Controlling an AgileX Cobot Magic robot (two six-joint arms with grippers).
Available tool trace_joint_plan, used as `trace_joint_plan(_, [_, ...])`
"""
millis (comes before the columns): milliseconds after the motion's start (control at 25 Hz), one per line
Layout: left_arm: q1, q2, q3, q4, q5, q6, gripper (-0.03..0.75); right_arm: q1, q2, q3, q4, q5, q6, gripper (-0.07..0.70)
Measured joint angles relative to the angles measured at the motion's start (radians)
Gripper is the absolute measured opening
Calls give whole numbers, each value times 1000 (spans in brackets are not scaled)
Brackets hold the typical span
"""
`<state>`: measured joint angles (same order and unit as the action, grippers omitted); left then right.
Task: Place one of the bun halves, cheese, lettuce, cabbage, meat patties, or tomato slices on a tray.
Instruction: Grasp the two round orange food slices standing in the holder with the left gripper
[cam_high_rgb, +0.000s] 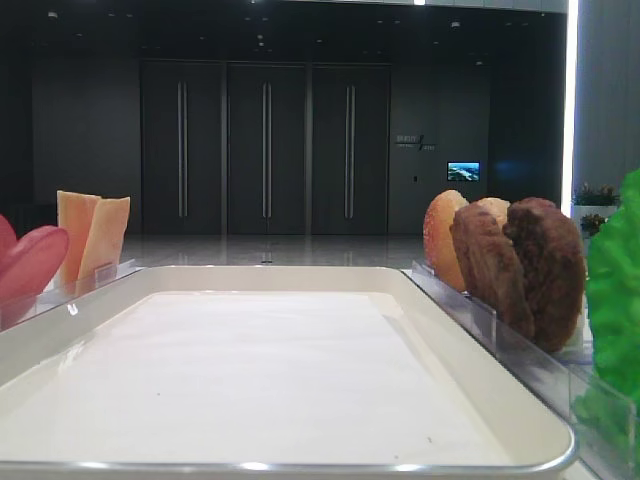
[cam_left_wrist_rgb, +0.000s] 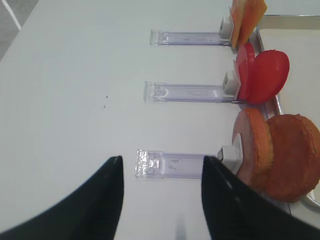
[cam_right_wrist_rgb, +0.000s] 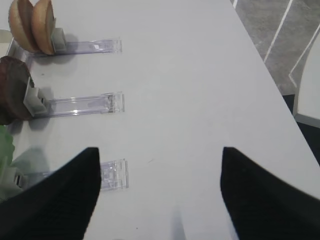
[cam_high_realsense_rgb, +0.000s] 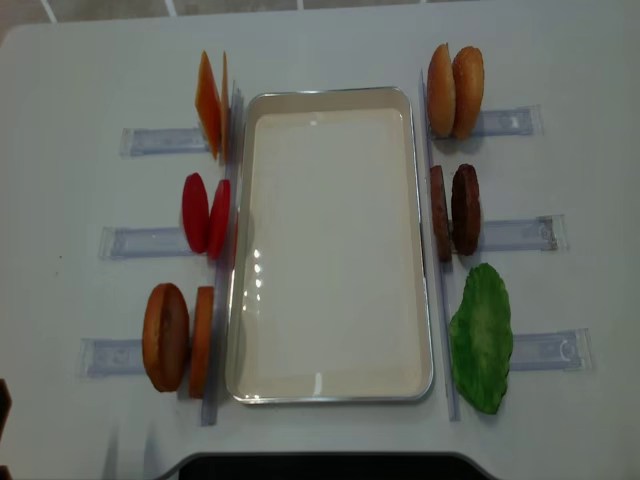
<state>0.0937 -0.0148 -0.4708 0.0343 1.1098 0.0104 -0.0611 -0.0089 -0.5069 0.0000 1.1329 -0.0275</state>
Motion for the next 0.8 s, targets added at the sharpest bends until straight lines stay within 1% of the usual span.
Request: trace_joint_plan(800, [0,0,0,0,0,0,389,0,0,0,0,0,0,482])
